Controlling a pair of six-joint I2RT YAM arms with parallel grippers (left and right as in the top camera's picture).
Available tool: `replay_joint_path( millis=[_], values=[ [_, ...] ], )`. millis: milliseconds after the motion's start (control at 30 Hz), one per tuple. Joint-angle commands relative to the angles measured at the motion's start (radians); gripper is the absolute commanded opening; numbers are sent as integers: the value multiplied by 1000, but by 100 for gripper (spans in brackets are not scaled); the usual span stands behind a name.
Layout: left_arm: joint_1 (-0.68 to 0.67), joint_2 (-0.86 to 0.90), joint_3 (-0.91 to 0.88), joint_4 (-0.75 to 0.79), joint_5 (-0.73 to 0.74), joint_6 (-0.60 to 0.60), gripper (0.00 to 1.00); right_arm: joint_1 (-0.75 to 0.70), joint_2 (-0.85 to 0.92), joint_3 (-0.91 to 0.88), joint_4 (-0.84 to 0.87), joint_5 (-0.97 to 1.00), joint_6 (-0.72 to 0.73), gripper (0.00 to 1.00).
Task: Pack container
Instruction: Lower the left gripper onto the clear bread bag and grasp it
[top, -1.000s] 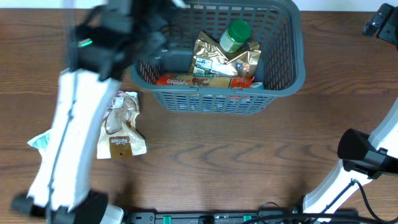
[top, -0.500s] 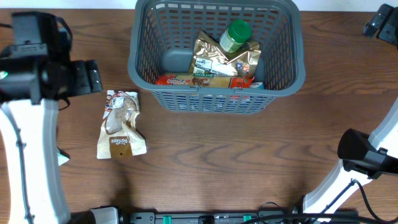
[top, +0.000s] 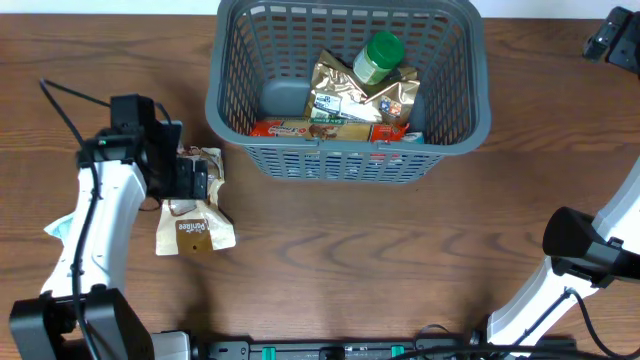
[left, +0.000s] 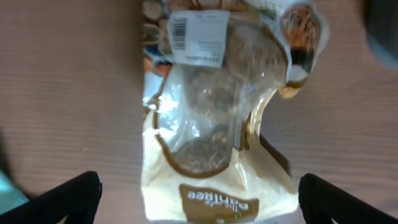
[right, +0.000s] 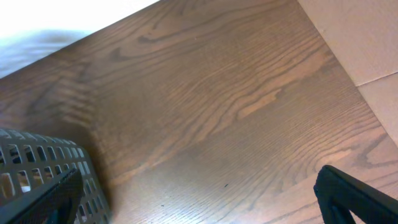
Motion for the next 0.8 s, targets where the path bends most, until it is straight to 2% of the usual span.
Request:
replay_joint_path(
  millis=[0,767],
  values=[
    [2,8,-52,40,19,39,98,-5,5,-2,-4,-4,-15,99],
    [-45,310,-68,166,17,61,99,-3,5,-2,-6,0,-15,99]
  ],
)
